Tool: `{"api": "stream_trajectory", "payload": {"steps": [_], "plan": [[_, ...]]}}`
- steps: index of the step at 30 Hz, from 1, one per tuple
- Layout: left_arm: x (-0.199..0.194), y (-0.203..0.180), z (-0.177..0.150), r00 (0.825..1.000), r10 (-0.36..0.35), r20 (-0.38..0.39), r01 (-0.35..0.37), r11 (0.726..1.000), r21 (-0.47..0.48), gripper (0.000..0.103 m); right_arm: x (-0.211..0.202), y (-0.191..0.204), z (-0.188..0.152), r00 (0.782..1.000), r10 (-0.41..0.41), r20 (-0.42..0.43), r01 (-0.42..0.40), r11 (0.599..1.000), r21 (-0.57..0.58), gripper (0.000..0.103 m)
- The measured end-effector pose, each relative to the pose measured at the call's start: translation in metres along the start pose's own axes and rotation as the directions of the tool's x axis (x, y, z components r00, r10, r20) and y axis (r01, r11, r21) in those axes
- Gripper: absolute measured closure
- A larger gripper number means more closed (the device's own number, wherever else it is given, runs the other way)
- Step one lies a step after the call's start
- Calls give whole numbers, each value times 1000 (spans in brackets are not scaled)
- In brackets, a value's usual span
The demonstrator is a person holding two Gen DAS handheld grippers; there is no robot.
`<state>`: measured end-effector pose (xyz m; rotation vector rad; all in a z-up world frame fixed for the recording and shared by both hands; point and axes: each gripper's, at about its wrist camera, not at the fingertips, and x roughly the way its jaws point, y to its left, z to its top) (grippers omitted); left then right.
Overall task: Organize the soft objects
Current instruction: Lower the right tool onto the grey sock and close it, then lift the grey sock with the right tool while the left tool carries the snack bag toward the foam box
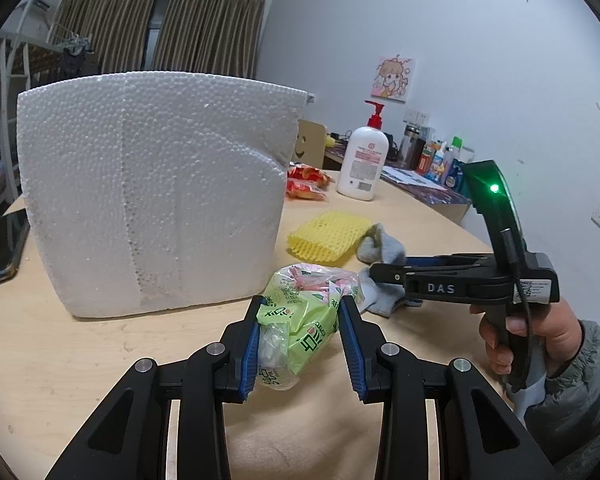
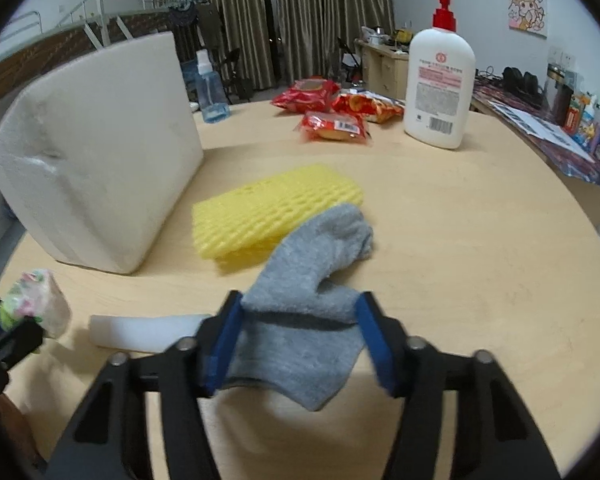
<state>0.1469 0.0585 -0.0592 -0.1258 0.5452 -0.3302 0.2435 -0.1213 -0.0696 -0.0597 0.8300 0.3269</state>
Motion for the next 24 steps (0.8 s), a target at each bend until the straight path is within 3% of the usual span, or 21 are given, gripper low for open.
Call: {"api": "stream_trajectory", "payload": {"steps": [3,11,14,16,24], "plan": [[-2,2,-1,1000,-8,3,8,1000,-5,65,2,-1,1,1000,3,-4,-3,1000,-6,60],[-9,5,-3,1000,-14,15,14,1000,4,65,7,8,2,999,-37,-28,35,998,-58,61],[-11,4,-4,1000,-9,20,9,1000,6,65,6,4,2,1000,15,-23,-16,999,-41,80],[-12,3,-5,1000,-8,25,8,1000,11,65,5,0,1,999,28,-18,-28,999,-19,85],[-19,1,-5,999,8,42,-9,1000,7,65,-13,-1,-1,997,80,24,-80,997,-1,87]]}}
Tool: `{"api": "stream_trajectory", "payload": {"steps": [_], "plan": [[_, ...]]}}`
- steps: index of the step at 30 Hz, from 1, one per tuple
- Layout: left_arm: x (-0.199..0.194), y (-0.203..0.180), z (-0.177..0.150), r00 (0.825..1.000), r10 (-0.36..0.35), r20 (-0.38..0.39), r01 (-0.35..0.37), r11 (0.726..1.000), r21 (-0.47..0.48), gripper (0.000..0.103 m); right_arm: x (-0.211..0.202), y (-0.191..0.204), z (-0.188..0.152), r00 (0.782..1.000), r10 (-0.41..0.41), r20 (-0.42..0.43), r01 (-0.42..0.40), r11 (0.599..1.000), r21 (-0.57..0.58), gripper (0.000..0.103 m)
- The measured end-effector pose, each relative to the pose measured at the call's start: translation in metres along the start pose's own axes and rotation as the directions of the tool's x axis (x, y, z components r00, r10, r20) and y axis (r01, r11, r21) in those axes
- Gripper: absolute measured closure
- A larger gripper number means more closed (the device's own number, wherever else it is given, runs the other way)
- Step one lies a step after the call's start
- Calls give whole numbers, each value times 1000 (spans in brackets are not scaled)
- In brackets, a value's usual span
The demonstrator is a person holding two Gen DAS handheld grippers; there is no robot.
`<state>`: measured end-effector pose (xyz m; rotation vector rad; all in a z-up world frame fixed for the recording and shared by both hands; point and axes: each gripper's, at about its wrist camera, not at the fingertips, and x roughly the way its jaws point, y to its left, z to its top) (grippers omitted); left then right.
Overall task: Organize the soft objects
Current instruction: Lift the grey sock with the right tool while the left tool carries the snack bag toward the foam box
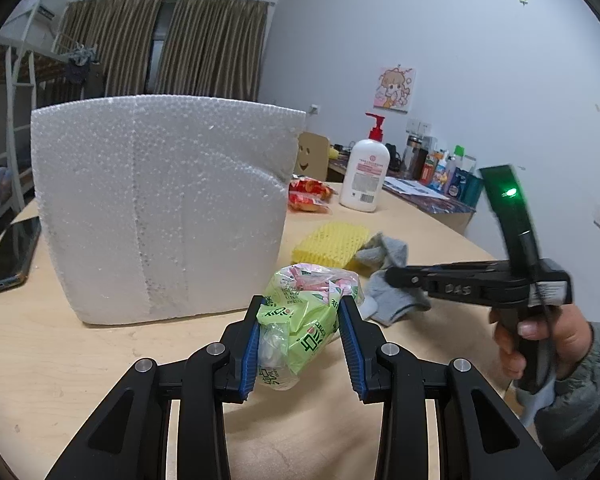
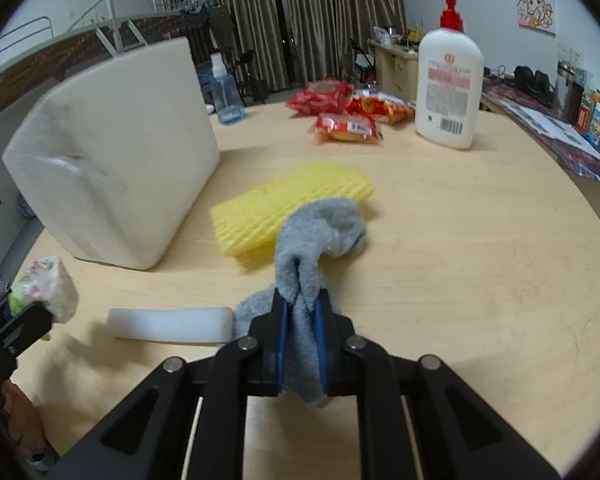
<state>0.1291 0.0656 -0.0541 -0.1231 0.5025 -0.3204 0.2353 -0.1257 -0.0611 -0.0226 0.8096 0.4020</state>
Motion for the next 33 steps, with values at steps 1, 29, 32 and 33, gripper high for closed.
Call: {"api": "stream_trajectory", "payload": {"steps": [1,29,32,33], "plan": [[-1,-1,0,1000,8,2,-8,1000,2,65,-4,1,0,1000,5,9,-5,1000,-1,87],[-82,-41,40,982,140,129,-149,987,60,65,-142,21,-4,929,122,350,-96,991,-88,87],[-89,-45,45,978,152,145,-162,985,61,65,-151,25,-5,916,139,375,-105,988,-109,87],[-93,-47,46,976,157,152,-168,984,63,65,-153,26,-5,913,144,381,-108,987,-116,87]]}}
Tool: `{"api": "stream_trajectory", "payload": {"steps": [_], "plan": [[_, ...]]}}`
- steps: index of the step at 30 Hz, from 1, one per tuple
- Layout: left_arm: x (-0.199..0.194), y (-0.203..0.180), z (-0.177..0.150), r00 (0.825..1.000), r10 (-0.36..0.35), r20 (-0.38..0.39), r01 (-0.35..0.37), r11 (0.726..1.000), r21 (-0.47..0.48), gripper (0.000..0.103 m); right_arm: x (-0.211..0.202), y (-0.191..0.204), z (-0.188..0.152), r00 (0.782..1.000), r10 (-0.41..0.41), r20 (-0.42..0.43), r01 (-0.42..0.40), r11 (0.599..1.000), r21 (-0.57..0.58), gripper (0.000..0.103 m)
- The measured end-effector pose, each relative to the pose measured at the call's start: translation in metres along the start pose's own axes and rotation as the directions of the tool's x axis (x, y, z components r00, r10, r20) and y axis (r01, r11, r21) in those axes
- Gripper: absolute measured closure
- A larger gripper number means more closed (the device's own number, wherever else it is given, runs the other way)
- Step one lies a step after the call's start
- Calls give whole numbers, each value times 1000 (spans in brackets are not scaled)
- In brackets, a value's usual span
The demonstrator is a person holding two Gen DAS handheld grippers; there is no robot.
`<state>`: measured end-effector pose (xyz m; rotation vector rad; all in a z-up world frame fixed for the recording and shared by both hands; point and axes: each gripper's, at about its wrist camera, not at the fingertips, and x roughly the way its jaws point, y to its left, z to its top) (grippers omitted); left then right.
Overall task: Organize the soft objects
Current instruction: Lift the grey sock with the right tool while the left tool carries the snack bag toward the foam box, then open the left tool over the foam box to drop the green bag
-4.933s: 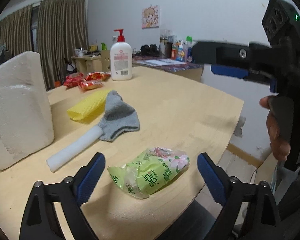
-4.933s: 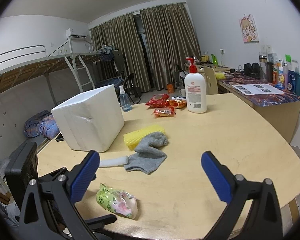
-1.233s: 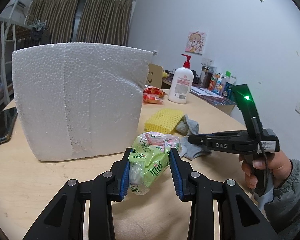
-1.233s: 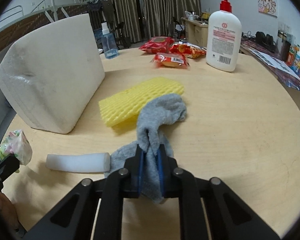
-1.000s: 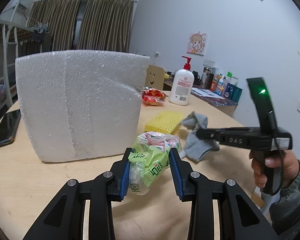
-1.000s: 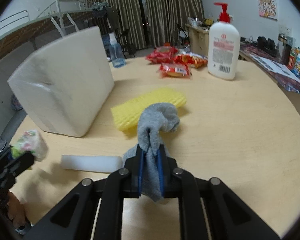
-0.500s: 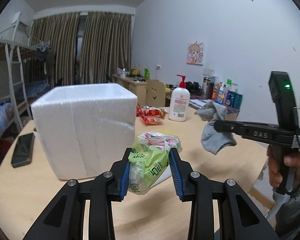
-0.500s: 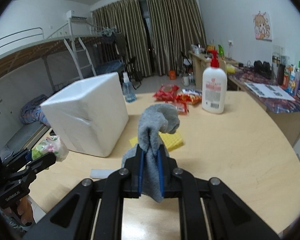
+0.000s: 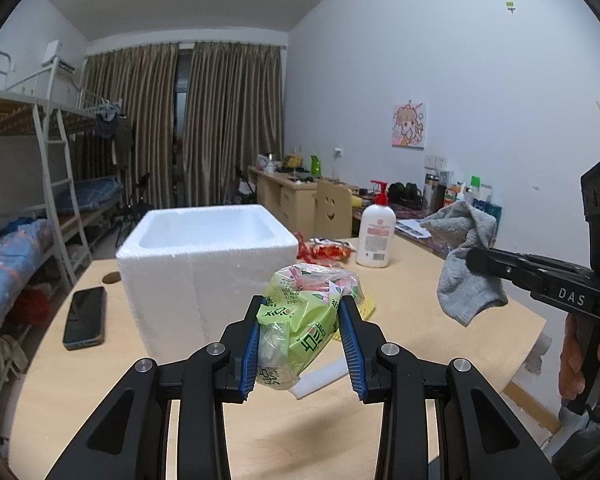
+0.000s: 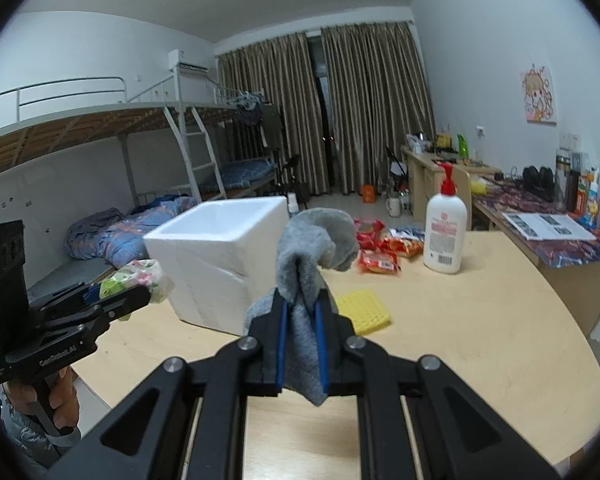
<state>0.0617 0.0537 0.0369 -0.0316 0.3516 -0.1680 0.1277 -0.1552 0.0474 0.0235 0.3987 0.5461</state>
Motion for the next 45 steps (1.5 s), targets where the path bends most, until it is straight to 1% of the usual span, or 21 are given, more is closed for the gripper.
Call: {"api": "stream_trajectory", "payload": {"steps": [5,11,18,25,32,35,39,43,45], "plan": [[-19,-3,7,1000,12,27,-12,1000,7,65,-11,9,3,999,37,37,-36,999,-22,87],[-39,-5,14,997,31,73,-33,999,22,65,-20,18,9,995,60,84,-55,997,-58,87],[-57,2,17,992,75,101,-76,997,6,65,-24,29,14,990,95,108,-87,993,-78,87],[-68,10,20,987,98,128,-99,995,-3,65,-20,40,22,984,127,123,-115,988,-99,87],[-66,26,28,985,117,130,-114,993,-28,65,-7,54,30,978,168,121,-153,981,-123,87],[-61,32,33,985,121,127,-118,993,-31,65,5,58,35,975,196,105,-183,975,-126,87],[-54,39,40,983,130,129,-126,991,-39,65,16,63,42,973,210,98,-196,971,-136,87],[-45,45,45,986,130,105,-126,991,-47,65,25,67,49,972,215,91,-201,968,-147,87],[-41,49,49,985,133,106,-129,991,-45,65,32,68,53,972,220,83,-206,967,-150,87]]}}
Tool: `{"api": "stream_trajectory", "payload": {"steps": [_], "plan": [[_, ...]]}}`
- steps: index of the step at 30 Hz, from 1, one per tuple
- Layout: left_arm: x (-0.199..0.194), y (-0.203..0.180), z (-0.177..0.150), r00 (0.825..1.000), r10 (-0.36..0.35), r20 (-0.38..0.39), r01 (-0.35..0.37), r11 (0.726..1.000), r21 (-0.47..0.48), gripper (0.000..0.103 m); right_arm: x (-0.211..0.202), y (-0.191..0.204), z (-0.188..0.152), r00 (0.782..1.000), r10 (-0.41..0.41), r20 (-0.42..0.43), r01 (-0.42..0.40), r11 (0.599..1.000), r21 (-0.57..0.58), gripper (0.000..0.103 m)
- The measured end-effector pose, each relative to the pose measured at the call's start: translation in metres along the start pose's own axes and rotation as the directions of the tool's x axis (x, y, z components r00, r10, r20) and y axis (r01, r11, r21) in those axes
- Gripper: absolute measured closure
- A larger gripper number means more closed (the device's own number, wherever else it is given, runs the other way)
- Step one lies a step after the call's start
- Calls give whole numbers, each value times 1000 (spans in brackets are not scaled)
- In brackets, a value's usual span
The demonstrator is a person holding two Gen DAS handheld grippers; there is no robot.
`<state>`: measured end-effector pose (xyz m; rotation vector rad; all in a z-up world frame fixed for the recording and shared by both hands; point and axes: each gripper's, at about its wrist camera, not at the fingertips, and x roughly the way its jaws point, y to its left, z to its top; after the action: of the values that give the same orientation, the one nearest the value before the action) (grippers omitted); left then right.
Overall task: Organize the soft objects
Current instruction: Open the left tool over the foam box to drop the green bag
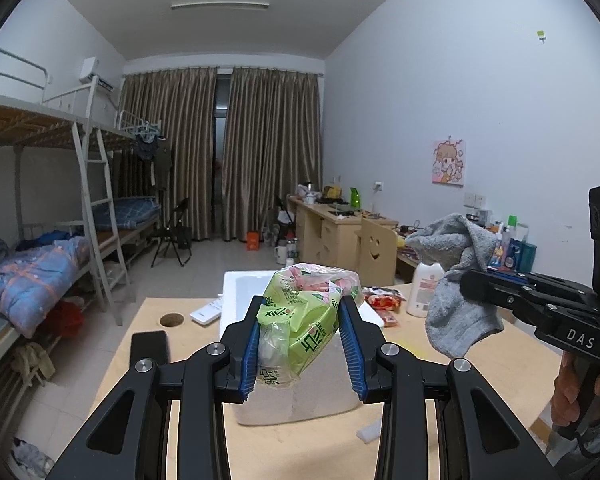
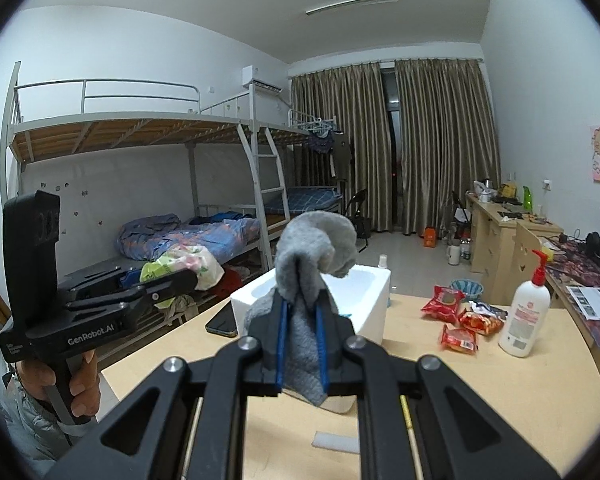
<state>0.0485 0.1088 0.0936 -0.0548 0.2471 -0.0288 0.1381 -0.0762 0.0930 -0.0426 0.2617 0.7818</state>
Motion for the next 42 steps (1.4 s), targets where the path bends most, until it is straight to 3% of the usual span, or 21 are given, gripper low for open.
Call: {"api": "stream_trajectory", "payload": {"steps": [13,42], "plan": [[38,6,22,1000,-6,-4,6,1000,20,65,32,-6,14,1000,10,-26,-10,1000,1,87],[142,26,43,994,-39,-101,40,999,9,66,111,-35,32,994,29,-106,-27,999,22,87]]}}
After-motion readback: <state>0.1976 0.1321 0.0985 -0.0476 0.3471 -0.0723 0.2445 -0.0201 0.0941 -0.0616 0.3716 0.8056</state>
